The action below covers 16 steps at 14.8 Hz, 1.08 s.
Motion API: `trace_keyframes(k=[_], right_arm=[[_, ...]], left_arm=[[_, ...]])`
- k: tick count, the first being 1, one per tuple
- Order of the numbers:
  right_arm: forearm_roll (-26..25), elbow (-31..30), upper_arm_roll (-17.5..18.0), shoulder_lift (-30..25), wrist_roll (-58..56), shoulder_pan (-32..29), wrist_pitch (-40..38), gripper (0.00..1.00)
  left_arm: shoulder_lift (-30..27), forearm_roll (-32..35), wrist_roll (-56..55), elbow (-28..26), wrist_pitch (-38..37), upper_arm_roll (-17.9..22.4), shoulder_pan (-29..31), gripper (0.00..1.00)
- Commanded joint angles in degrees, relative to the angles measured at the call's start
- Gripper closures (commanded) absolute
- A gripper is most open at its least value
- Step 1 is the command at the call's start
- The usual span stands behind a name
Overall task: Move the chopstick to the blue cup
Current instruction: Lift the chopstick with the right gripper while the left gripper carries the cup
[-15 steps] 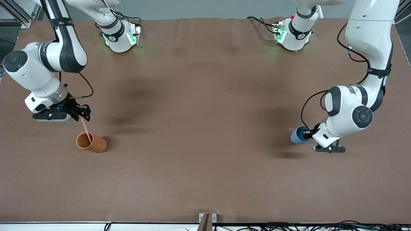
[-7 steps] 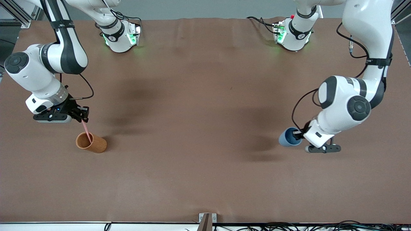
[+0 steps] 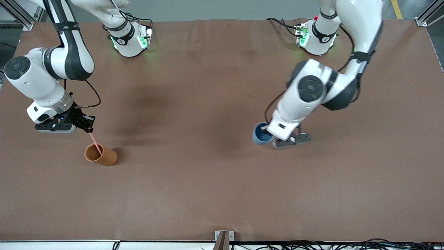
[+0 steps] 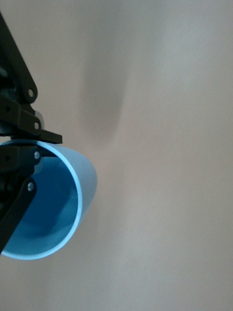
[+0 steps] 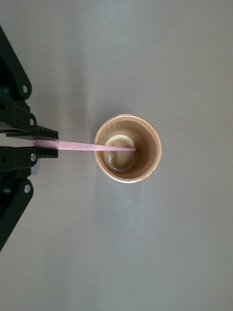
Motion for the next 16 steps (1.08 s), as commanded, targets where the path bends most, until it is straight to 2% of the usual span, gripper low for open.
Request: trace_keyframes(k=[1,3,6,8,11,14,16], right_arm=[[0.84,0.74,0.13,-1.32,0.16,-0.38,-2.58,0.96],[0.84,6.95,-0.05,-2.11,0.07,-0.81,-13.17,0.96],[0.84,25.30,0.04,-1.50,0.33,-1.61,-36.27,0.95],[0.67,34.63,0.21,-0.19,3.13,-1.00,-45.97,0.95],[0.05,42.92,0.48,0.52,8.32,2.33,-54.69,0.96],[0.84,46.36,0.56,1.75,15.68,7.07,-57.26,0.97],[0.75,49.77,0.56,4.02,22.88,13.04,-57.96,0.97]], left_arm=[[6.21,2.78,-7.73,5.95,-1.20,-0.01,-4.98,1.00],[9.56,6.64,-12.83,7.01,-0.77,-0.10,-6.93,0.99],[11.50,8.77,-14.79,7.01,0.63,-0.80,-7.55,0.99],[12.38,9.47,-14.79,6.93,2.56,-0.80,-7.55,0.99],[13.88,10.00,-16.54,6.75,5.91,-0.80,-7.64,0.99],[15.19,10.53,-17.60,6.58,8.01,-0.80,-8.34,0.99],[15.73,10.53,-17.86,6.40,9.34,-0.80,-8.34,0.97]])
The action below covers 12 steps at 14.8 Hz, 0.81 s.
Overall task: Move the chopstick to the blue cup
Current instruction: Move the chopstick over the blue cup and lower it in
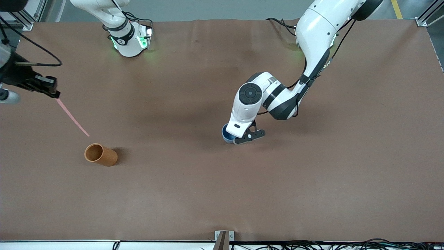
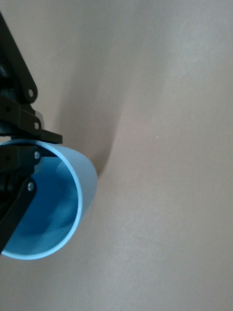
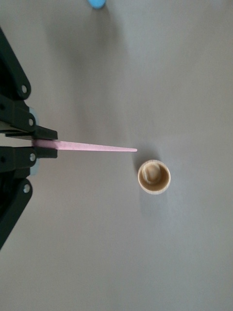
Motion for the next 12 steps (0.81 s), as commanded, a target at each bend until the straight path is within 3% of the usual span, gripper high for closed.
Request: trace_keyframes(k=[1,3,5,8,12], right_arm=[[0.50,6.86,-0.17,5.04,10.68,7.59,-2.02,0.97],[1.90,10.90,-0.08,8.46,19.55,13.13,-1.94,0.98],[4.35,15.73,-0.08,12.59,28.43,17.09,-1.59,0.98],[7.00,21.36,-0.08,17.87,37.85,22.02,-0.54,0.98],[9.10,21.73,0.01,21.04,45.59,27.38,6.30,0.98]], left_arm=[[1.03,1.44,-1.52,0.97,1.08,-0.39,-0.11,0.89],[1.03,1.44,-1.00,0.97,1.08,-0.39,0.25,0.30],[0.42,1.44,-0.82,0.97,0.47,-0.39,0.16,0.00],[-5.62,2.49,0.93,1.49,-5.32,-0.13,2.00,0.00],[-14.16,1.89,8.20,1.50,-7.01,2.60,4.46,0.00]])
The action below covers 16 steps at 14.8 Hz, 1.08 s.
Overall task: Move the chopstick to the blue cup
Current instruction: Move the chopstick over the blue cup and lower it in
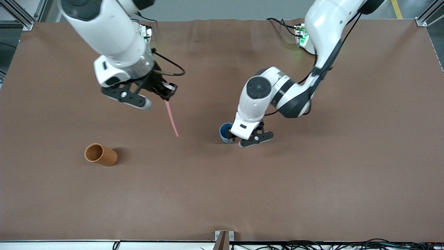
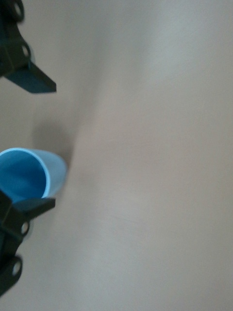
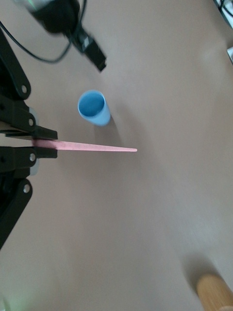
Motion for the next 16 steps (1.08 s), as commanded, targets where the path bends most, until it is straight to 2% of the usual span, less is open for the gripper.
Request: trace_keyframes(k=[1,3,4,9,12,16], right_arm=[[3.55,2.52,-0.59,3.25,6.46,3.03,4.23,0.98],[3.56,2.52,-0.76,4.75,7.97,5.40,6.00,0.98],[3.56,2.52,-0.76,5.54,8.15,6.45,6.36,0.98],[2.95,2.34,-0.94,9.23,9.21,10.41,8.73,0.98],[0.14,1.90,-0.85,10.37,9.20,11.73,8.91,0.97],[-0.48,1.82,-1.02,14.15,9.29,14.37,10.66,0.96]], left_arm=[[-7.04,0.08,6.87,-2.09,-1.53,1.19,2.97,0.00],[-10.03,-1.84,11.80,-2.01,-4.15,1.28,4.91,0.00],[-11.70,-3.51,14.87,-1.92,-5.48,2.67,5.88,0.00],[-19.17,-13.53,38.32,-1.83,-12.77,12.42,7.28,0.00],[-23.04,-14.07,50.46,-1.65,-19.00,12.97,12.46,0.00],[-28.49,-13.98,60.15,-1.57,-27.43,13.41,15.11,0.00]])
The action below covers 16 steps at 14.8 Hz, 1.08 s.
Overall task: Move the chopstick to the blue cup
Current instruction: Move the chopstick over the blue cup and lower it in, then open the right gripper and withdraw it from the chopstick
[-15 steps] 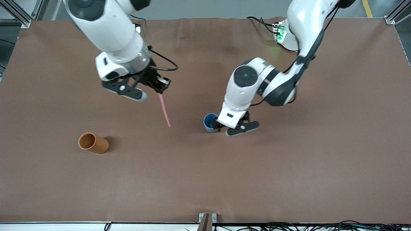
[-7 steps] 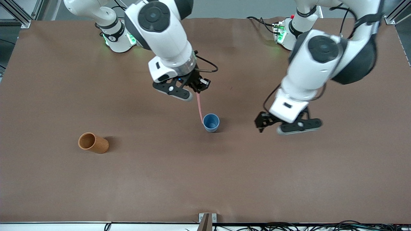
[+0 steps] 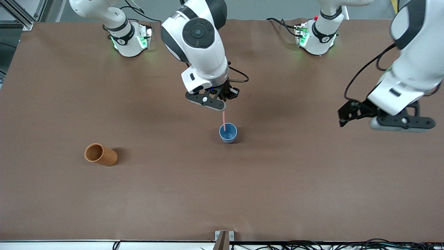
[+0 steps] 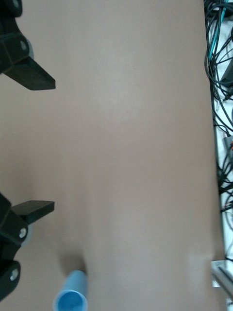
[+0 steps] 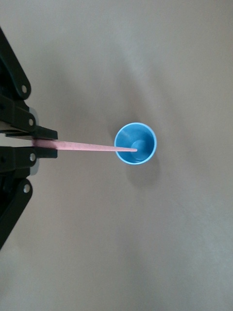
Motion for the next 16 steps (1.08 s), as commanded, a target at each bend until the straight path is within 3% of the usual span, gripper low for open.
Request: trace_keyframes(k=[1,4,5,8,9,12,16], right_arm=[[-2.17,1.10,-0.59,2.60,0.94,1.99,2.31,0.94],[-2.18,0.92,-0.59,2.78,1.02,2.08,2.67,0.72],[-2.09,0.92,-0.59,2.78,1.02,2.08,2.67,0.58],[-2.26,1.10,-0.68,2.70,0.94,1.99,2.50,0.06],[-2.18,1.19,-0.77,2.00,0.85,1.38,2.41,0.00],[-2.09,1.19,-0.94,-2.82,-0.55,-2.39,1.88,0.00],[-2.18,-0.92,-0.94,-12.31,-10.47,-12.84,-6.37,0.00]], left_arm=[[-5.75,-0.29,5.21,-1.40,-6.81,0.27,0.49,0.00],[-9.19,-0.64,4.96,-1.40,-12.19,0.28,0.49,0.00],[-9.54,-0.72,4.96,-1.58,-12.37,0.28,0.49,0.00],[-9.63,-2.38,4.87,-1.49,-13.08,0.19,0.57,0.00],[-9.64,-2.57,5.48,-1.49,-13.08,0.28,0.66,0.00],[-9.37,-2.48,5.48,-1.40,-12.99,0.36,0.66,0.00],[-9.20,-2.57,5.31,-1.40,-12.99,0.36,0.66,0.00]])
